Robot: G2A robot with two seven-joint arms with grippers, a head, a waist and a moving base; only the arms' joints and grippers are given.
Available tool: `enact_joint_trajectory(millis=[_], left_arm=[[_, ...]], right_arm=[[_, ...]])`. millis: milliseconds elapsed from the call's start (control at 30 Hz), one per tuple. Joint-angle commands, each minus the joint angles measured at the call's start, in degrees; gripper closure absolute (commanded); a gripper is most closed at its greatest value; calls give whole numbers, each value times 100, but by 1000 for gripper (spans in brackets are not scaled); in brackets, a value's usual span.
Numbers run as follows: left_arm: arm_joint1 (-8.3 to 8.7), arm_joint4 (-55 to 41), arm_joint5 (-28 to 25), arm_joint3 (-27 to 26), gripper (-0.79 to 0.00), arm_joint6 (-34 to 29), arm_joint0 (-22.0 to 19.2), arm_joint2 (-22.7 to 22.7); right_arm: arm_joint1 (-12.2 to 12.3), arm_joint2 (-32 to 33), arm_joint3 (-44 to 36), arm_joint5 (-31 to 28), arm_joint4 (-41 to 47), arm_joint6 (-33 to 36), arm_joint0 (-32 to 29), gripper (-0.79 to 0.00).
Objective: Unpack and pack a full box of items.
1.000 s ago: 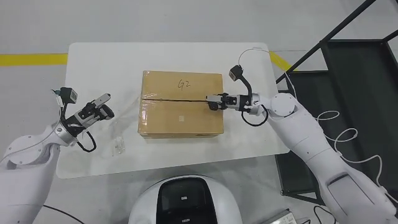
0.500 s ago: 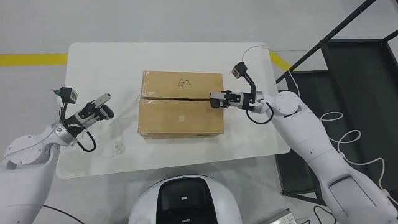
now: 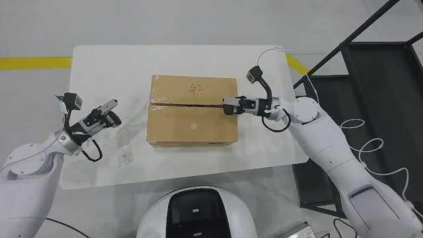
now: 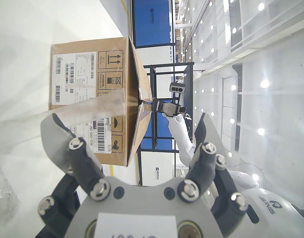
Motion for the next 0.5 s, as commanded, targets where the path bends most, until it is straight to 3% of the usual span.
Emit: enact_joint_trajectory(millis=[0,300,467], left_arm=[[0,0,0,0,-785,0,0,0],[0,0,0,0,-785,0,0,0],[0,0,0,0,-785,0,0,0]], right_arm=[[-4,43,-134,264,80,-288,-79,-785],[12,234,-277,1378,-12,-914,-221,-785],[-1,252,-303,1490,-104,-977,-255,-785]])
